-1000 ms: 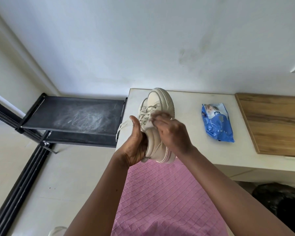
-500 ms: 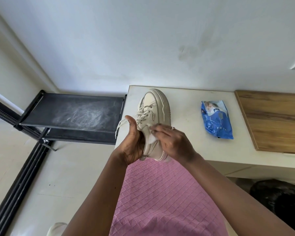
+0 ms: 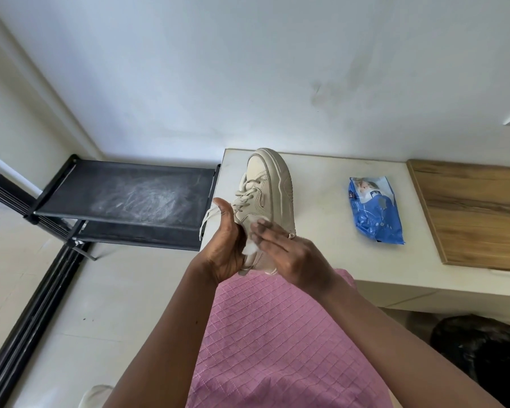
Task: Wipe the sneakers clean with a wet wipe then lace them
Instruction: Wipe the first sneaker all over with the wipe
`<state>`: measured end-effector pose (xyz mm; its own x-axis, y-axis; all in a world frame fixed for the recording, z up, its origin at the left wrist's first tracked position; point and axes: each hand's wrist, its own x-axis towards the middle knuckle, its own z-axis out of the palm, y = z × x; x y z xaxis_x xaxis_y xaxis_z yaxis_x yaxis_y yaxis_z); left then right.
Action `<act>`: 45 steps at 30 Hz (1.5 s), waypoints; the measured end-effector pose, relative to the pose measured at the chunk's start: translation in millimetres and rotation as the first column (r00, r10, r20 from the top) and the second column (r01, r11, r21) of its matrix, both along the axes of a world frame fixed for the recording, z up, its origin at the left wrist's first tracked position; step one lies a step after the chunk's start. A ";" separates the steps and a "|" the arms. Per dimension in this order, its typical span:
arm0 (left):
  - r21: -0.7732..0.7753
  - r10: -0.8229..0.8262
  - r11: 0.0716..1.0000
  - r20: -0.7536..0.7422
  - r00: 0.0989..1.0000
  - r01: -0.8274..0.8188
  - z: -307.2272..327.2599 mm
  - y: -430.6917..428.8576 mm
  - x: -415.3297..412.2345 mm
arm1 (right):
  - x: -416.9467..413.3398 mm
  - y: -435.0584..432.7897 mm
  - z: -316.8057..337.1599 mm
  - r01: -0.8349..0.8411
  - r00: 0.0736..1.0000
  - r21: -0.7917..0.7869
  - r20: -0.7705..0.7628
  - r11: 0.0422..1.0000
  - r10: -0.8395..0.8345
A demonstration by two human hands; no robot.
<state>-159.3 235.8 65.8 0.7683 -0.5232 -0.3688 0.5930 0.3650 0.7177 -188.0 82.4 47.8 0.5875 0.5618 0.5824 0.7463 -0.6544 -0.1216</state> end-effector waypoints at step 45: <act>0.038 0.063 0.997 -0.015 0.998 -0.063 3.3 -9.2 -6.9 | 7.3 17.8 21.2 0.091 0.995 0.146 0.018 0.985 -0.094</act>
